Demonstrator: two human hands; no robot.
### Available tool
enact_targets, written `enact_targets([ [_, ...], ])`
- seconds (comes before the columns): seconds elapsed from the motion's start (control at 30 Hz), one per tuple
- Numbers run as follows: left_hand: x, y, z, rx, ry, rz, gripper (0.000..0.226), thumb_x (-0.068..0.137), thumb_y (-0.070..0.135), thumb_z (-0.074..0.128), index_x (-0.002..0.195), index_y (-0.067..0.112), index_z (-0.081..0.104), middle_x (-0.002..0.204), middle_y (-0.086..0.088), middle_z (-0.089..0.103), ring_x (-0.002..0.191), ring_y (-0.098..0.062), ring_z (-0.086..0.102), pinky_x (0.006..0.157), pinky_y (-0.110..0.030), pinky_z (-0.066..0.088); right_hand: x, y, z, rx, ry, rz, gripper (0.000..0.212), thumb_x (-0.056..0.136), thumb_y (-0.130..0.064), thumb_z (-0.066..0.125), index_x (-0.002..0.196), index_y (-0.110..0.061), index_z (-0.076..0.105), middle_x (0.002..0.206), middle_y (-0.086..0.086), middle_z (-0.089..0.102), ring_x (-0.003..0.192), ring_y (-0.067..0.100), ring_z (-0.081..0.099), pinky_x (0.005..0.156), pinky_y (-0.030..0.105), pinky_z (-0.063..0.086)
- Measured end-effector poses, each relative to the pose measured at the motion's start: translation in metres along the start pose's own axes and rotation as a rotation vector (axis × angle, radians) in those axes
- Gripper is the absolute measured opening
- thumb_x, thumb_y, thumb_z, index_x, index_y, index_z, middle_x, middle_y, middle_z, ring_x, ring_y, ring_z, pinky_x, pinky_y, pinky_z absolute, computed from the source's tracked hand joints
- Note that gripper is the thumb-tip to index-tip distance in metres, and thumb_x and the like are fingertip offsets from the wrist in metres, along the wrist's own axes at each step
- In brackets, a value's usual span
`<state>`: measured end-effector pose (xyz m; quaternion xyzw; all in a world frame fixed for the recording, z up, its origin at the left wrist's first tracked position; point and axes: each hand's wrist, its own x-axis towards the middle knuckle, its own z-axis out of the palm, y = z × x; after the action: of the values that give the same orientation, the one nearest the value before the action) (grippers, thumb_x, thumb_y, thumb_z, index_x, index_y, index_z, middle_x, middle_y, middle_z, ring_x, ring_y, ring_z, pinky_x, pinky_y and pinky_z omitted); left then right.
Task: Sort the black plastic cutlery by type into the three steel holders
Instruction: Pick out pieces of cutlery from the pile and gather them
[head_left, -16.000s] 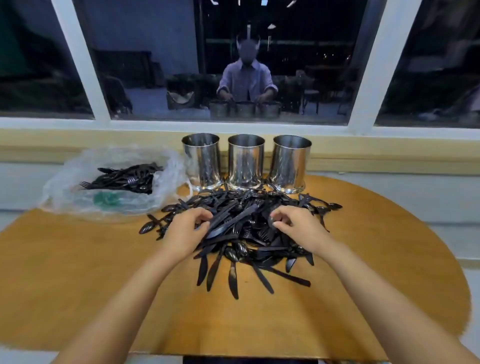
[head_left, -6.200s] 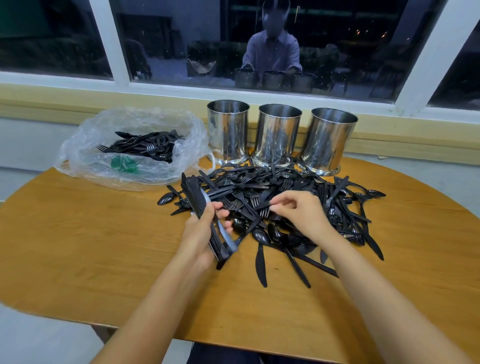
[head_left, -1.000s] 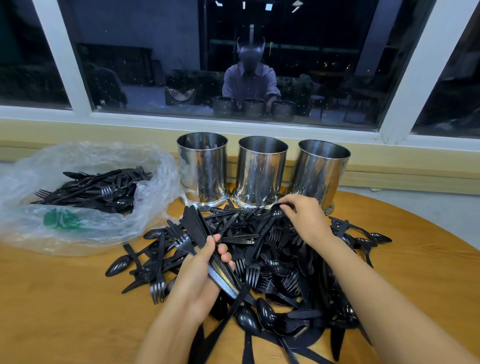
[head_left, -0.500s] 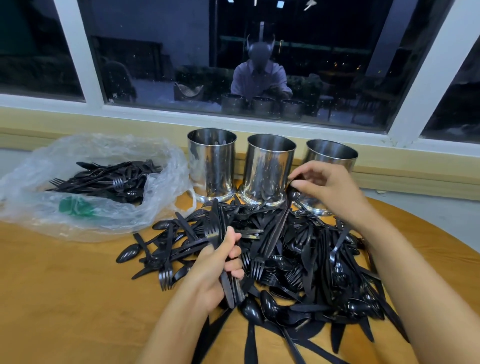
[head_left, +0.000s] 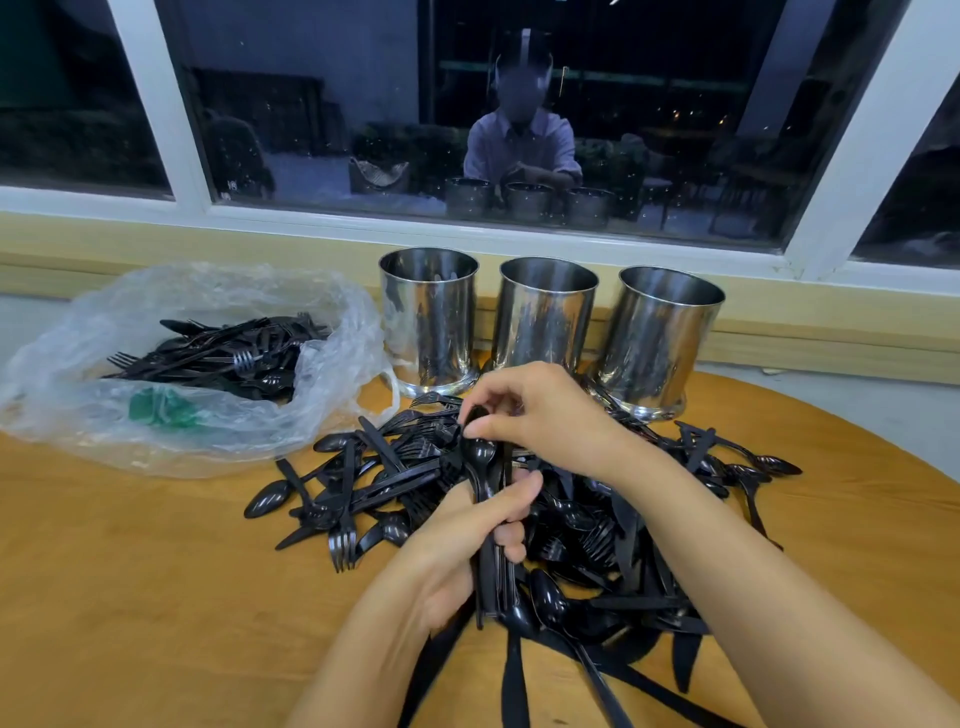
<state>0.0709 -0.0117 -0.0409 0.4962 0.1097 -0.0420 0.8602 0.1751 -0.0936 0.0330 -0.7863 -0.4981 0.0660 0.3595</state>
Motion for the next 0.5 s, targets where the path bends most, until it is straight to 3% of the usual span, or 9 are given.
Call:
enact_targets([
  [0.1, 0.0, -0.001, 0.0, -0.109, -0.024, -0.038, 0.022, 0.097, 0.015, 0.056, 0.115, 0.003, 0.054, 0.067, 0.0, 0.043, 0.053, -0.009, 0.036, 0.053, -0.022, 0.036, 0.0, -0.001, 0.008, 0.003, 0.035, 0.011, 0.021, 0.081, -0.018, 0.077, 0.101, -0.017, 0.072, 0.082, -0.006, 0.059, 0.067, 0.005, 0.048, 0.066, 0.012, 0.043],
  [0.2, -0.001, 0.001, -0.001, -0.211, -0.056, -0.052, 0.03, 0.097, 0.015, 0.053, 0.123, 0.001, 0.052, 0.07, -0.002, 0.045, 0.054, -0.01, 0.039, 0.054, -0.023, 0.039, -0.005, 0.007, 0.004, -0.013, 0.258, 0.023, 0.033, 0.082, -0.026, 0.075, 0.113, -0.022, 0.067, 0.094, -0.012, 0.052, 0.071, 0.004, 0.045, 0.072, 0.01, 0.039],
  [0.3, -0.002, 0.002, -0.003, -0.239, -0.114, -0.044, 0.031, 0.096, 0.02, 0.054, 0.122, 0.003, 0.053, 0.073, -0.003, 0.047, 0.057, -0.011, 0.04, 0.058, -0.024, 0.041, -0.017, 0.02, -0.001, 0.192, 0.452, 0.266, 0.04, 0.084, -0.034, 0.072, 0.119, -0.022, 0.058, 0.097, -0.008, 0.053, 0.078, 0.0, 0.048, 0.075, 0.013, 0.039],
  [0.4, -0.004, 0.003, -0.003, -0.253, -0.184, -0.056, 0.031, 0.095, 0.02, 0.056, 0.121, 0.002, 0.054, 0.076, -0.003, 0.048, 0.06, -0.011, 0.043, 0.06, -0.026, 0.045, -0.026, 0.026, -0.002, 0.496, 0.183, 0.547, 0.056, 0.08, -0.044, 0.072, 0.127, -0.021, 0.052, 0.109, -0.008, 0.063, 0.088, 0.002, 0.058, 0.076, 0.021, 0.042],
  [0.5, -0.005, 0.002, -0.002, -0.217, -0.226, -0.076, 0.028, 0.096, 0.016, 0.055, 0.119, 0.0, 0.056, 0.077, -0.004, 0.049, 0.061, -0.011, 0.045, 0.061, -0.026, 0.047, -0.031, 0.025, 0.002, 0.65, -0.08, 0.505, 0.042, 0.083, -0.037, 0.071, 0.117, -0.014, 0.063, 0.085, -0.008, 0.07, 0.06, 0.002, 0.055, 0.067, 0.02, 0.042],
])
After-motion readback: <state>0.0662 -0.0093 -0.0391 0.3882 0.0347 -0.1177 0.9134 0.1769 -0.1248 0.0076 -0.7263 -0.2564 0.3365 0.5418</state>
